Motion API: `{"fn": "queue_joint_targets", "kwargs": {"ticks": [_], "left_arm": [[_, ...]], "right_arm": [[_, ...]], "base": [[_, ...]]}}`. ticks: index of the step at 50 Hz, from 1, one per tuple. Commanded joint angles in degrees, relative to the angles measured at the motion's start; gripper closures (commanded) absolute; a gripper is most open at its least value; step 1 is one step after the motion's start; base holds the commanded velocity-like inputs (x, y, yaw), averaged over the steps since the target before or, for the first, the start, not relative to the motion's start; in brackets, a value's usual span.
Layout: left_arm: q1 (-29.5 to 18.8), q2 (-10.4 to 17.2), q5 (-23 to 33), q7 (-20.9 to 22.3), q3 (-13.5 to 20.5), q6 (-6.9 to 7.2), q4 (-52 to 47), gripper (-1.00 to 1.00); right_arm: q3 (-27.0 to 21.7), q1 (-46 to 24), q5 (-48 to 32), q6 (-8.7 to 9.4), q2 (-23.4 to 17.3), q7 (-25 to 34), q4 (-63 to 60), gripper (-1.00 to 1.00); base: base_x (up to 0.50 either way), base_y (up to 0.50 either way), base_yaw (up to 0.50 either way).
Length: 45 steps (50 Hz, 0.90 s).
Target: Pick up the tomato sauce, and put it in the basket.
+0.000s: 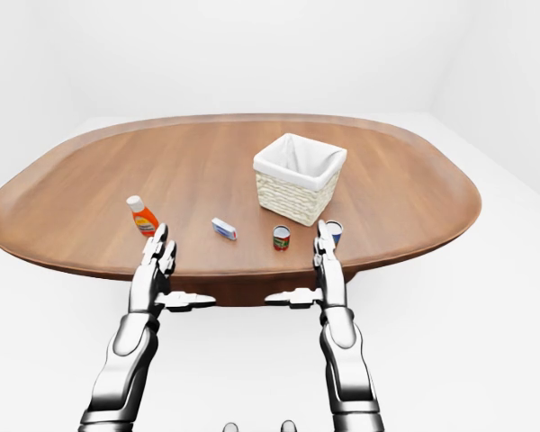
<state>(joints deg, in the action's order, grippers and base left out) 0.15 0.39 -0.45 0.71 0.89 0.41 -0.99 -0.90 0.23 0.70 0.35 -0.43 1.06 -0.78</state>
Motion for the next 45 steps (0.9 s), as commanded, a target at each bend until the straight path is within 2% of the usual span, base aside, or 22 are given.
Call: {"fn": "queue_joint_targets", "kwargs": {"ticks": [1, 9, 10, 15, 18, 19, 20, 21, 24, 25, 28, 32, 35, 39, 45], "left_arm": [[0.2, 0.6, -0.5, 0.8, 1.5, 0.12, -1.7, -1.0], [0.3, 0.6, -0.8, 0.8, 1.6, 0.07, -1.9, -1.0], [0.5, 0.7, -0.8, 0.8, 1.6, 0.34, -2.5, -1.0], [1.8, 1.1, -1.1, 0.3, 2.9, 4.34, -11.3, -1.0], [2.5, 1.3, -2.3, 0.4, 4.6, 4.59, -18.0, -1.0], [2.2, 1.5, -4.2, -0.3, 6.9, 4.59, -21.7, -1.0], [2.2, 1.5, -4.3, -0.4, 7.1, 4.59, -22.0, -1.0], [1.5, 1.6, -8.0, -0.1, 9.5, 4.59, -24.2, -1.0], [0.2, 2.1, -13.4, -0.6, 12.8, 4.59, -23.9, -1.0], [-0.7, 2.5, -15.4, -2.8, 15.4, 4.59, -24.0, -1.0], [-1.1, 3.9, -18.4, -4.4, 17.0, 4.59, -24.6, -1.0], [-2.4, 6.1, -23.4, -8.6, 22.1, 4.59, -27.4, -1.0], [-2.8, 7.4, -26.0, -11.2, 24.2, 4.59, -28.5, -1.0], [-2.8, 7.9, -26.3, -12.1, 24.4, 4.59, -27.6, -1.0], [-2.5, 7.6, -25.7, -12.3, 23.1, 4.59, -27.2, -1.0]], "right_arm": [[-1.9, 0.5, 1.5, 1.47, -0.8, 1.9, -2.6, -1.0], [-2.2, 0.3, 1.7, 0.69, -0.8, 1.7, -1.6, -1.0], [-2.2, 0.3, 1.7, 0.72, -0.9, 1.7, -1.7, -1.0], [-3.1, 2.1, 2.0, 2.52, -1.0, 1.2, -7.2, -1.0], [-5.0, 4.6, 4.2, 4.65, -1.1, 1.4, -14.3, -1.0], [-7.1, 6.2, 5.9, 4.65, -1.3, 1.2, -19.7, -1.0], [-7.3, 6.3, 5.9, 4.65, -1.1, 1.4, -20.1, -1.0], [-10.0, 7.2, 7.5, 4.65, -1.6, 1.1, -25.2, -1.0], [-15.5, 7.9, 10.9, 4.65, -1.7, 2.0, -31.3, -1.0], [-20.9, 8.3, 14.5, 4.65, -2.1, 1.8, -33.7, -1.0], [-27.7, 8.1, 19.3, 4.65, -2.1, 2.2, -35.0, -1.0], [-37.8, 8.2, 28.6, 4.65, -3.5, 0.4, -39.7, -1.0], [-41.3, 9.0, 31.9, 4.65, -3.2, 0.5, -40.2, -1.0], [-44.1, 9.1, 37.3, 4.65, -3.9, 0.2, -40.2, -1.0], [-41.7, 8.9, 36.3, 4.65, -4.2, 0.3, -37.6, -1.0]], "base": [[0.0, 0.0, 0.0], [0.0, 0.0, 0.0], [0.0, 0.0, 0.0], [0.0, 0.0, 0.0], [0.0, 0.0, 0.0], [0.0, 0.0, 0.0], [0.0, 0.0, 0.0], [0.0, 0.0, 0.0], [0.0, 0.0, 0.0], [0.0, 0.0, 0.0], [0.0, 0.0, 0.0], [0.0, 0.0, 0.0], [0.0, 0.0, 0.0], [0.0, 0.0, 0.0], [0.0, 0.0, 0.0]]}}
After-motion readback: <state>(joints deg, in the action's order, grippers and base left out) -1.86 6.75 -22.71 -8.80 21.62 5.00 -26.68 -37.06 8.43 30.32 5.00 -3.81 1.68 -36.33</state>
